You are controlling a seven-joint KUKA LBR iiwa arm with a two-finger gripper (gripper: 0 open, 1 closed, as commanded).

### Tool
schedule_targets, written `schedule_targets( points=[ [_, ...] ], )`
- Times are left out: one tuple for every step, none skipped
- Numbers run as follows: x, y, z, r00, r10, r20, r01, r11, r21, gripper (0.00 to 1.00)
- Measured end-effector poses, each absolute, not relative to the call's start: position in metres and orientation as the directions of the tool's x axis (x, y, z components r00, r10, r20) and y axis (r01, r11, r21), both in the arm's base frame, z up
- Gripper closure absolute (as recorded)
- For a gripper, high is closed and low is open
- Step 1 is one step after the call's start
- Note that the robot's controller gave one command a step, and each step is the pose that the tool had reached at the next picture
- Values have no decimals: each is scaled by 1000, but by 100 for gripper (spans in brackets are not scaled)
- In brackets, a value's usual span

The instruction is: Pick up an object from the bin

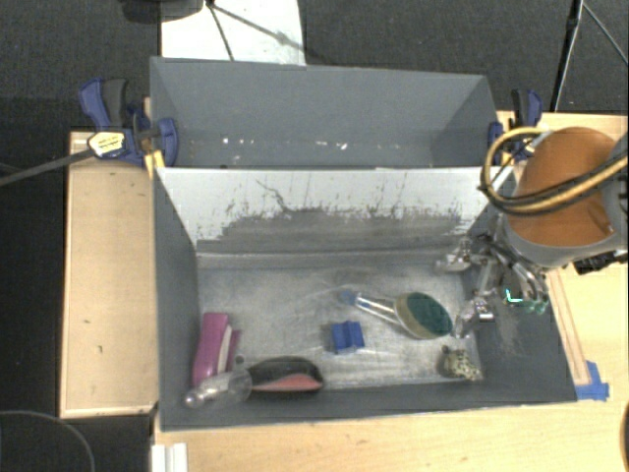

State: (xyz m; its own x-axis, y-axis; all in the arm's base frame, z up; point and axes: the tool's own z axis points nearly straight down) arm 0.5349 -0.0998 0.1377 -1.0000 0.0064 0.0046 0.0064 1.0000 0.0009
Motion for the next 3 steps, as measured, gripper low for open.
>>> schedule_targets(
  points=[
    [559, -20, 74, -948, 318, -5, 318, 948, 1, 0],
    [567, -36, 101, -870, 493, -5, 493, 870, 2, 0],
    [593, 12, 101, -852, 523, -4, 523, 852, 4, 0]
  ],
)
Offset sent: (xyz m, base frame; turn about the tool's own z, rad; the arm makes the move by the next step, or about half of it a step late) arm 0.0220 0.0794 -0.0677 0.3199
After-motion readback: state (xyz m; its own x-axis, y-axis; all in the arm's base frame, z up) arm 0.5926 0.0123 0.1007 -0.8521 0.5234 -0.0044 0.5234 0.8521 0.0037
